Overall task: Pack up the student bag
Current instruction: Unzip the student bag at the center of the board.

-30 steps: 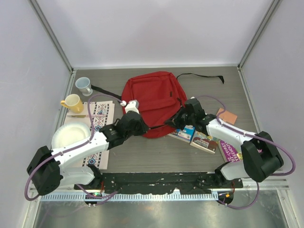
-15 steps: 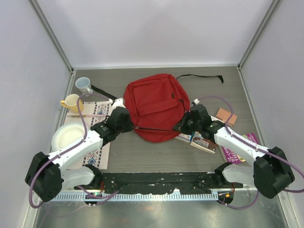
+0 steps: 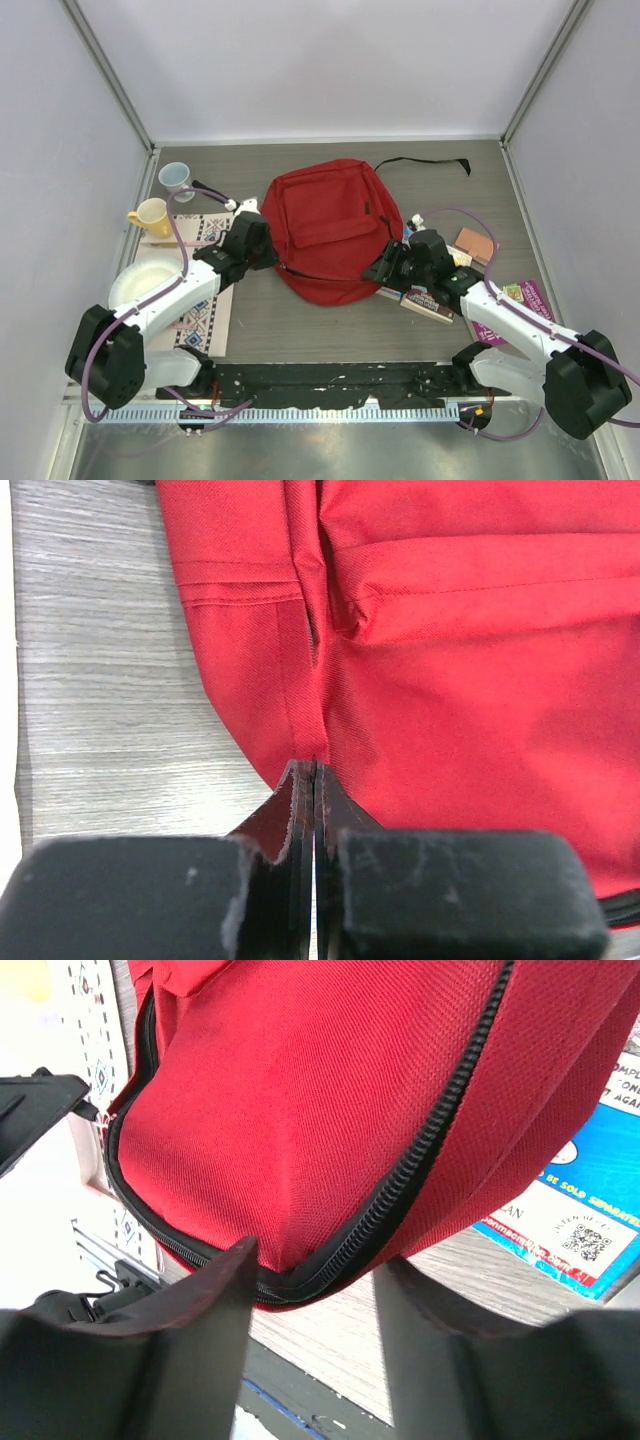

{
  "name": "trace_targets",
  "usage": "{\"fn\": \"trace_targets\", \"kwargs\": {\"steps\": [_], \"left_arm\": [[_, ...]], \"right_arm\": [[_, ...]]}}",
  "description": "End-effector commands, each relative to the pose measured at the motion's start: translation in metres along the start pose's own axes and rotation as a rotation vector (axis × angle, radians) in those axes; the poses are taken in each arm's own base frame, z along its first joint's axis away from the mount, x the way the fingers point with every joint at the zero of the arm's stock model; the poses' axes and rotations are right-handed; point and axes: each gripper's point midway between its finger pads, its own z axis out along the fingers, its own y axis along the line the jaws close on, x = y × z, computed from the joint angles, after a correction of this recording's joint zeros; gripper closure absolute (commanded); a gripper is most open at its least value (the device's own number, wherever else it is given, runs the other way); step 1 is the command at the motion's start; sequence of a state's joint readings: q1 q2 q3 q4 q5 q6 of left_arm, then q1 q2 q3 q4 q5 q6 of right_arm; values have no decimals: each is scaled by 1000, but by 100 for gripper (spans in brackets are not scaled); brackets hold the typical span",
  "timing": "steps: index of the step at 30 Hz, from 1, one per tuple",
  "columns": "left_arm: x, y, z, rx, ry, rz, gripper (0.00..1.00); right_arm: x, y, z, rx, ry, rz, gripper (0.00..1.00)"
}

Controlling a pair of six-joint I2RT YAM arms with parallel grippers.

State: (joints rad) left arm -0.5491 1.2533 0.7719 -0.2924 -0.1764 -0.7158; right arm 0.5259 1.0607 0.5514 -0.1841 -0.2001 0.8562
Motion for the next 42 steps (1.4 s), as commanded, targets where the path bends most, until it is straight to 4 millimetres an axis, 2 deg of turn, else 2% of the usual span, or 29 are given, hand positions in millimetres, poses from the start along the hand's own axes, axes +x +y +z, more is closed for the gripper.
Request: {"fn": "trace_targets", "kwargs": {"steps": [1,2,3,4,6,7,9,10,12,13,16,18,20,21,23,25,27,28,36,42], "left_arm": [[-22,-25,-10,132,-60,-13,100],[-21,-26,-12,142,-60,-20,100],[-22,-28,-13,154,-59,-28,100],[-22,-28,-13,155,-61,-28,100],[-22,-29,-14,156,-62,-31,100],[-22,-29,-14,158,-62,-31,100],[-24,-30,-15,164,-67,-32,100],[-24,-32,-16,171,-66,-30,100],[-26,-33,-17,175,-69,-28,100],[-27,-34,-17,176,-70,-28,100],[-27,-33,-19,173,-68,-28,100],[-27,-33,-21,175,-69,-28,100],[-28,-34,-23,178,-72,-28,100],[-29,-33,-24,175,-74,-28,100],[-29,-33,-24,174,-75,-29,100],[-29,-32,-25,167,-71,-29,100],[-27,-31,-24,163,-62,-31,100],[-27,-32,-25,165,-64,-38,100],[-28,-31,-27,165,-69,-43,100],[-29,-34,-29,177,-73,-52,100]], "right_arm": [[-22,48,-9,-149,-15,-49,40],[-22,59,-13,-183,4,-61,35],[-24,65,-16,-190,13,-72,34],[-33,82,-25,-236,-7,-121,34],[-36,103,-38,-310,-5,-190,31],[-41,121,-48,-361,-25,-250,31],[-42,130,-54,-385,-39,-391,31],[-40,142,-59,-405,-48,-458,31],[-40,134,-50,-341,-54,-575,31],[-48,140,-52,-322,-73,-603,31],[-44,138,-47,-273,-53,-690,31],[-37,149,-50,-323,-74,-740,31],[-21,150,-43,-369,-43,-774,30],[-10,152,-31,-385,-16,-800,30],[-4,149,-14,-349,3,-843,30],[11,152,5,-342,48,-905,30],[14,158,16,-339,23,-937,30],[24,156,24,-342,38,-954,30],[33,164,56,-321,-17,-1020,29],[32,154,81,-255,-40,-1056,28]]}}
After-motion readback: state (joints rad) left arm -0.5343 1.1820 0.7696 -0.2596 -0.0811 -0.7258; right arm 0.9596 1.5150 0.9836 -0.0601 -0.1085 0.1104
